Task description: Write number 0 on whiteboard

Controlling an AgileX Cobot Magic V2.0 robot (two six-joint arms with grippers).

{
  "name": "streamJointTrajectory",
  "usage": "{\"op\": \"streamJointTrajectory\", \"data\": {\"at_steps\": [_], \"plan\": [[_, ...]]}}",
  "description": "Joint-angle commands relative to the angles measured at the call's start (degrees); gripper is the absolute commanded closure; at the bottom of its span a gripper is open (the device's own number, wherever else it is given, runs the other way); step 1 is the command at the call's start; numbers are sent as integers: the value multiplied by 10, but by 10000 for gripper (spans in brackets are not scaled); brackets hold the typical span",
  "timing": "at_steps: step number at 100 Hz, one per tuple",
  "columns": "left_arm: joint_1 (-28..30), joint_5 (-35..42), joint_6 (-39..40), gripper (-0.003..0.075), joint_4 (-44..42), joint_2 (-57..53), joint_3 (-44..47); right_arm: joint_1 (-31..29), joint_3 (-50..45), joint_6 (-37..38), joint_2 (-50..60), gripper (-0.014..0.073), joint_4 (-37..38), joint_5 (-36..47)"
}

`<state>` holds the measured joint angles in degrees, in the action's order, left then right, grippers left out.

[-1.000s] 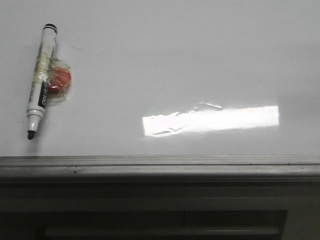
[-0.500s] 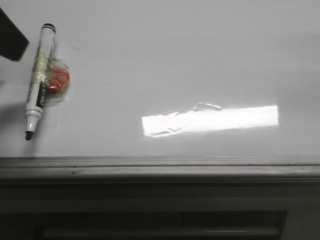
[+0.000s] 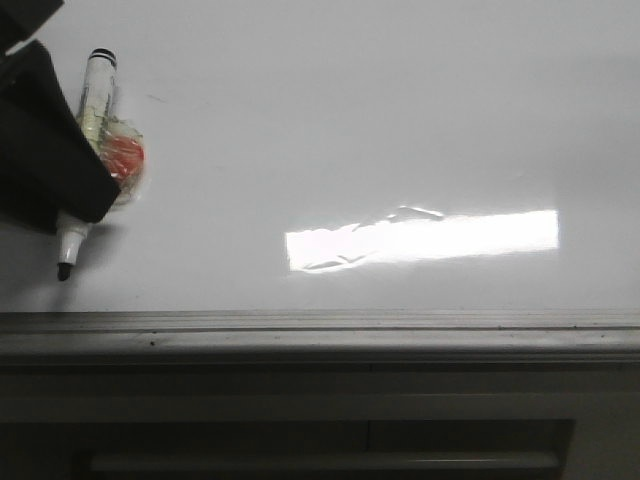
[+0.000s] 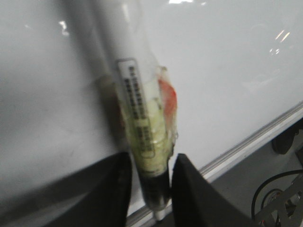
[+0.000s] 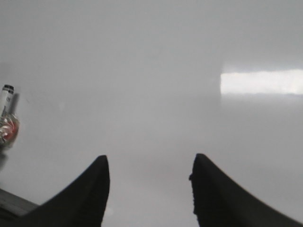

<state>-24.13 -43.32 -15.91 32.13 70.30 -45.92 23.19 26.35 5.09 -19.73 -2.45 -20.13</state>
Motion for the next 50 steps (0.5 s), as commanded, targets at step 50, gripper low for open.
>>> {"op": "streamJointTrajectory", "data": {"at_steps": [50], "plan": [[-143, -35, -361, 740, -116, -118, -122, 318, 219, -278, -215, 256, 7, -41]]}}
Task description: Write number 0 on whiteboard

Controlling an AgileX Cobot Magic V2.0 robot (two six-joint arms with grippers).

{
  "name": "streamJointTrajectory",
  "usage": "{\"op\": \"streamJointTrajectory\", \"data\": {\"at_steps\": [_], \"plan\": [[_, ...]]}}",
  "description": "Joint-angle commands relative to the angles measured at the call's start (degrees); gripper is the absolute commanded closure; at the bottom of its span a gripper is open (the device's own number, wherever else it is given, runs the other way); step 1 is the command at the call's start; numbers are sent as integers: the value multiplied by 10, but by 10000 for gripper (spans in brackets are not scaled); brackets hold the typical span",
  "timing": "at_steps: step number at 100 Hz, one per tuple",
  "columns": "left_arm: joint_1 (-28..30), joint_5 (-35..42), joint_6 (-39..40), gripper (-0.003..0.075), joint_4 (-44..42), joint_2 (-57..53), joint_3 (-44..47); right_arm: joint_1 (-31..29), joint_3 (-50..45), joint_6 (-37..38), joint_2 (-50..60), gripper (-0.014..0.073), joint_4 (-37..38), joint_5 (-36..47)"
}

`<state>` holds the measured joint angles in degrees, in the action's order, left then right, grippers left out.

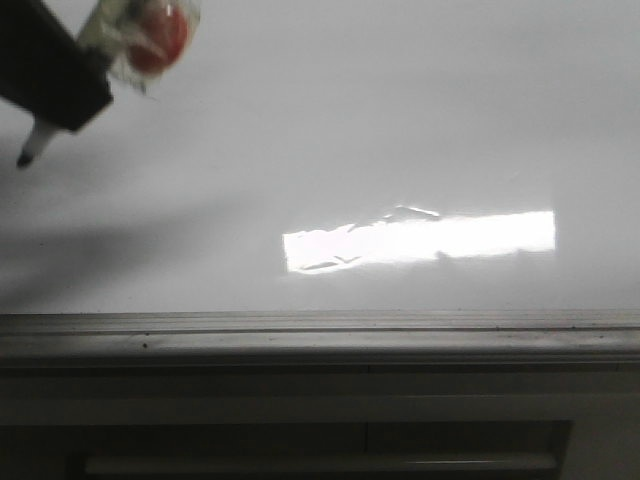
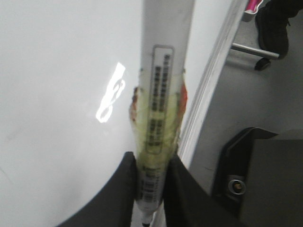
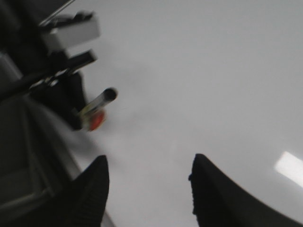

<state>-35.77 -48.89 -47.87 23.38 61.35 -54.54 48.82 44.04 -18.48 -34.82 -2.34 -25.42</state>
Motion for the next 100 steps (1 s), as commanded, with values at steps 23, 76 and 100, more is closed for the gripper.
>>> {"op": "streamJointTrajectory", "data": {"at_steps": [23, 76, 100], "plan": [[-61, -6, -54, 740, -104, -62, -44, 167, 121, -44, -206, 256, 65, 25], [-67, -58, -103, 740, -101, -87, -44, 166, 160, -44, -277, 256, 67, 105], [-67, -51, -115, 740, -87, -87, -44, 166, 160, -44, -332, 256, 62, 134]]}}
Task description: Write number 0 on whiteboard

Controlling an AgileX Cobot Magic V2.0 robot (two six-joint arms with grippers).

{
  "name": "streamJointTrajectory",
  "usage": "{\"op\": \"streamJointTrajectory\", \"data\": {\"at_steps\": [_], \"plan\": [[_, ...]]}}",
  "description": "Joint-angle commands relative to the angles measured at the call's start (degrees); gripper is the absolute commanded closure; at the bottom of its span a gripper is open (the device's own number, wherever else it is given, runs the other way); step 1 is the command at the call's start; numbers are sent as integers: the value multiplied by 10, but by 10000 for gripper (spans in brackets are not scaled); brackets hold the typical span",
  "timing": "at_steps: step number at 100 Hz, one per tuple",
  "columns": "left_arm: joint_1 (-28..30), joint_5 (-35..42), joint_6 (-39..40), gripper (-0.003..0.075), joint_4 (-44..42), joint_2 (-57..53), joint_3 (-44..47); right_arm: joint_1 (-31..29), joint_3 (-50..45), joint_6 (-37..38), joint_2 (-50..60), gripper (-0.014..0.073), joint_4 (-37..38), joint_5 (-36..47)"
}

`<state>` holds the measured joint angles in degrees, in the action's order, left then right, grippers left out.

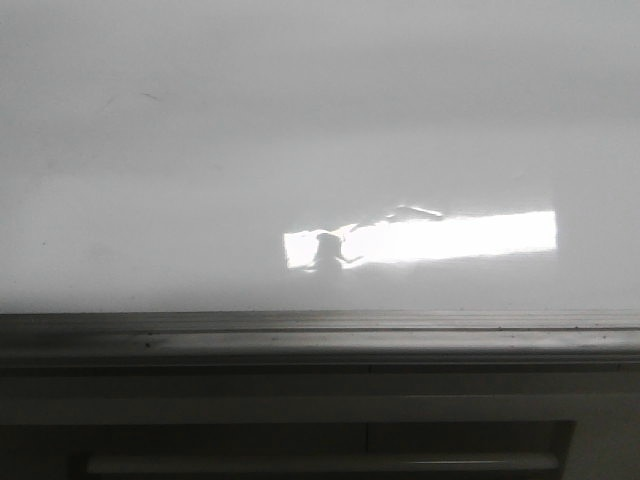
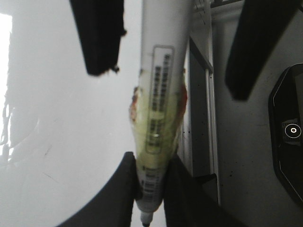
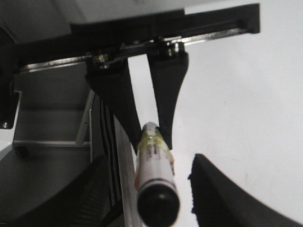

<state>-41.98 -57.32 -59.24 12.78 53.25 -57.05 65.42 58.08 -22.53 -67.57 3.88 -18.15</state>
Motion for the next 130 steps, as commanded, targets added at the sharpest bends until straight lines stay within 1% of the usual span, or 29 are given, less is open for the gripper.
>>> {"op": "streamJointTrajectory", "data": {"at_steps": [1, 19, 24, 31, 35, 38, 49, 54, 56, 59, 63, 68, 72, 77, 80, 82, 83, 87, 90, 94, 98, 103, 111, 115, 122, 126, 130], "plan": [[-5, 33, -1, 740, 19, -6, -19, 0, 20, -3, -6, 256, -1, 64], [-5, 27, -1, 740, 20, -6, -19, 0, 20, -3, -16, 257, -20, 88], [-5, 27, -1, 740, 20, -6, -19, 0, 20, -3, -16, 272, -24, 88], [-5, 27, -1, 740, 21, -6, -19, 0, 20, -3, -16, 332, -31, 84], [-5, 27, -1, 740, 24, -6, -19, 0, 20, -3, -16, 388, -35, 81], [-5, 27, -1, 740, 25, -6, -19, 0, 20, -3, -16, 413, -39, 78], [-5, 31, -1, 740, 30, -6, -19, 0, 20, -3, -16, 561, -39, 63], [-5, 35, 0, 740, 33, -6, -19, 0, 20, -3, -16, 614, -39, 58], [-5, 36, 1, 739, 37, -6, -19, 0, 20, -3, -16, 649, -39, 58], [-5, 43, 1, 739, 40, -6, -19, 0, 20, -3, -16, 671, -39, 57], [-5, 51, 4, 734, 53, -6, -19, 0, 20, -3, -16, 669, -43, 57], [-5, 61, 4, 699, 72, -6, -19, 0, 20, -3, -16, 669, -44, 57], [-5, 69, 4, 640, 83, -6, -19, 0, 20, -3, -16, 669, -44, 56], [-5, 75, 5, 543, 101, -7, -19, -1, 20, -3, -16, 669, -44, 50], [-5, 77, 9, 463, 108, -8, -19, -1, 20, -3, -16, 669, -44, 44], [-5, 79, 16, 430, 111, -8, -19, -1, 20, -3, -13, 669, -44, 38], [-5, 80, 21, 399, 113, -10, -19, -1, 20, -3, -13, 669, -44, 33], [-5, 84, 38, 316, 115, -14, -19, -5, 20, -3, -11, 669, -44, 19], [-5, 84, 55, 278, 115, -20, -19, -8, 20, -3, -7, 666, -44, 1], [-5, 86, 71, 260, 115, -27, -19, -15, 18, 0, -2, 657, -44, -15], [-5, 89, 87, 267, 115, -37, -19, -22, 16, 3, 5, 652, -44, -35], [-5, 98, 105, 296, 115, -53, -19, -30, 11, 5, 16, 651, -44, -49], [-4, 125, 139, 379, 113, -89, -13, -43, -11, 14, 41, 651, -44, -49], [-2, 151, 159, 424, 104, -107, -5, -51, -22, 19, 56, 651, -44, -48], [4, 205, 228, 498, 62, -147, 19, -66, -49, 35, 85, 651, -43, -46], [11, 244, 295, 540, 26, -177, 40, -75, -66, 41, 100, 651, -43, -46], [17, 268, 344, 570, -6, -198, 61, -84, -86, 50, 120, 651, -42, -43]]}}
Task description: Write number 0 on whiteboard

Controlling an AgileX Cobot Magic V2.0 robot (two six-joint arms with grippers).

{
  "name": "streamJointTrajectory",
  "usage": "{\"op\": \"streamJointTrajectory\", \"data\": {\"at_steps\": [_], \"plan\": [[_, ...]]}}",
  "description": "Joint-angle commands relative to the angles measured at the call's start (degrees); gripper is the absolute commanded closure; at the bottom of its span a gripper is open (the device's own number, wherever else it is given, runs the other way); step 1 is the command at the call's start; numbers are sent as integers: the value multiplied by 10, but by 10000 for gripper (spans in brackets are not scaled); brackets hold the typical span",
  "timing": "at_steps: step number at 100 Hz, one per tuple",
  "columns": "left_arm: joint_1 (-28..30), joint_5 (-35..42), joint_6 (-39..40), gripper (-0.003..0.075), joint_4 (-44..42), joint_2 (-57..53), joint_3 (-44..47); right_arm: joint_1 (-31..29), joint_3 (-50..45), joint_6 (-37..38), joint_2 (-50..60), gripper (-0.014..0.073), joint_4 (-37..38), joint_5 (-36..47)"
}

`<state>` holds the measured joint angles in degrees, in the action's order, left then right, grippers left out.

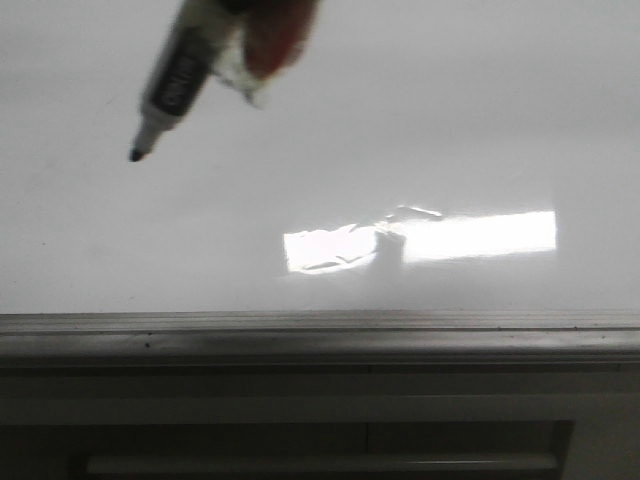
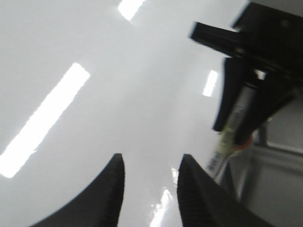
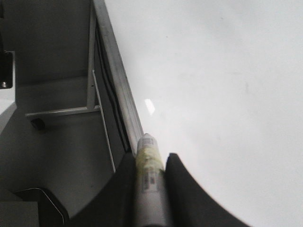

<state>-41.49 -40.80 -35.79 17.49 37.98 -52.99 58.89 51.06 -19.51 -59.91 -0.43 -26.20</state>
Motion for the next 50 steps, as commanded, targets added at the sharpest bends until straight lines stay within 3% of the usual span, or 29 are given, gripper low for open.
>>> {"op": "streamJointTrajectory", "data": {"at_steps": [1, 11, 23, 40, 50], "plan": [[15, 108, 118, 575, -65, -49, 29, -20, -19, 21, 50, 651, 4, 39], [36, 155, 225, 652, -131, -104, 94, -40, -72, 51, 95, 650, 20, 72], [59, 203, 284, 740, -141, -152, 167, -78, -120, 62, 131, 649, 50, 144], [70, 281, 296, 740, -97, -176, 242, -166, -128, 62, 125, 649, 53, 254], [70, 301, 296, 740, -75, -175, 260, -202, -118, 62, 103, 649, 53, 276]]}}
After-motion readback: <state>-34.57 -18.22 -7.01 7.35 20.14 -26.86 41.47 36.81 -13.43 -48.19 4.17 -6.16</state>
